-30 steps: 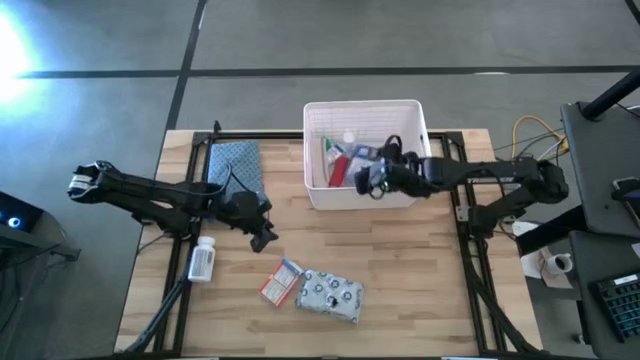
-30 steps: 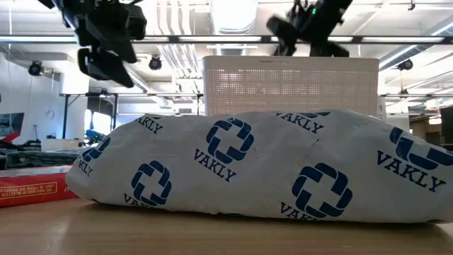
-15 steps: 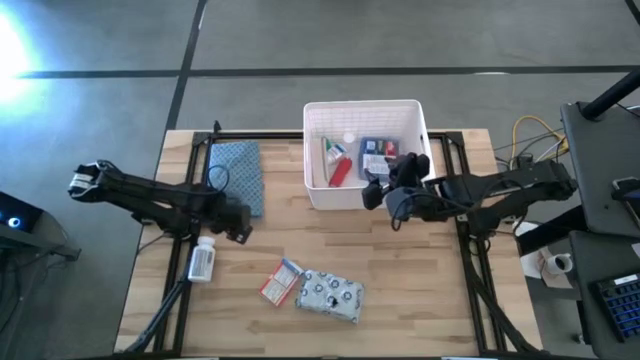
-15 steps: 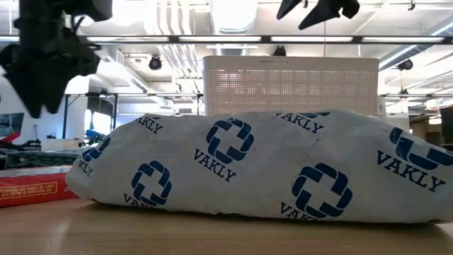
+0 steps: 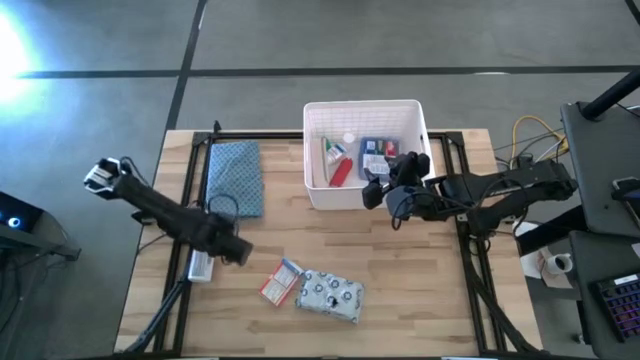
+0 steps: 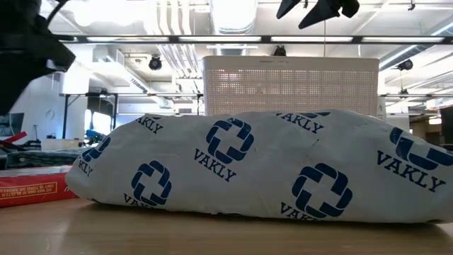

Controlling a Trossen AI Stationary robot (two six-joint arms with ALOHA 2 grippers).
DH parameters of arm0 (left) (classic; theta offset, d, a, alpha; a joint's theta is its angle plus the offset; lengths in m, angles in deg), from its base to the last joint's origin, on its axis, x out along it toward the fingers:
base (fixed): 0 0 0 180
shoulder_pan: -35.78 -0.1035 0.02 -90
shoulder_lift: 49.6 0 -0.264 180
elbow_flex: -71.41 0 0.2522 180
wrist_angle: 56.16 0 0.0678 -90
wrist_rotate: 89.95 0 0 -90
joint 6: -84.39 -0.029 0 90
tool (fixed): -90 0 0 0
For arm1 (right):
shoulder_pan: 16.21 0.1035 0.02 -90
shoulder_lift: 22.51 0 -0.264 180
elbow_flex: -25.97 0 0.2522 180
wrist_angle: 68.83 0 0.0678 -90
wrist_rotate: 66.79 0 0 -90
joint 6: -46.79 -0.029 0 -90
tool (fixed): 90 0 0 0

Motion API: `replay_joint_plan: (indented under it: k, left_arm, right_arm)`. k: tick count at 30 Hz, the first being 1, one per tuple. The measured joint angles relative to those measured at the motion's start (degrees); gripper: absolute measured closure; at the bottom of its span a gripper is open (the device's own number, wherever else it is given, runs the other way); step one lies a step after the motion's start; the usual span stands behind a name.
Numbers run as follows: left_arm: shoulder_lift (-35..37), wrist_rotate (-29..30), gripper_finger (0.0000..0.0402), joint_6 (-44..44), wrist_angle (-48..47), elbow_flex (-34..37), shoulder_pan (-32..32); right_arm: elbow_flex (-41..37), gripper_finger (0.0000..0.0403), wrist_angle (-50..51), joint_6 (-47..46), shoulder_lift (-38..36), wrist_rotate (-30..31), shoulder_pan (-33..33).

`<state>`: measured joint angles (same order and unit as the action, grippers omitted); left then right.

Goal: Pick & place medical supplies in basket/bin
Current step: Put the white pill bottle into the white bin

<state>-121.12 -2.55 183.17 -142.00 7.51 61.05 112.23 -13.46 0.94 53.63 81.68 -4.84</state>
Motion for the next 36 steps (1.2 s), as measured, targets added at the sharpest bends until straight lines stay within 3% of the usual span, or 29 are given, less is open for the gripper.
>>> replay_joint_plan:
  k: [9,26,36]
  left_arm:
    - [-12.03,-8.38,0.0187,10.76,-11.11,-4.57,10.19]
    - [-9.2,-6.47,0.0185,19.04,-7.04,0.89,16.97]
    - [-9.14,-5.87,0.0123,19.91,-4.38,3.21,17.43]
  right_arm:
    - [-1.27,0.0101,0.07,0.0,0.0,-0.03,-0.01]
    - [-1.82,0.0101,0.17,2.01,0.04,-4.55,-0.01]
    - [-2.24,0.0101,0.13,2.05,0.04,-4.62,-0.01]
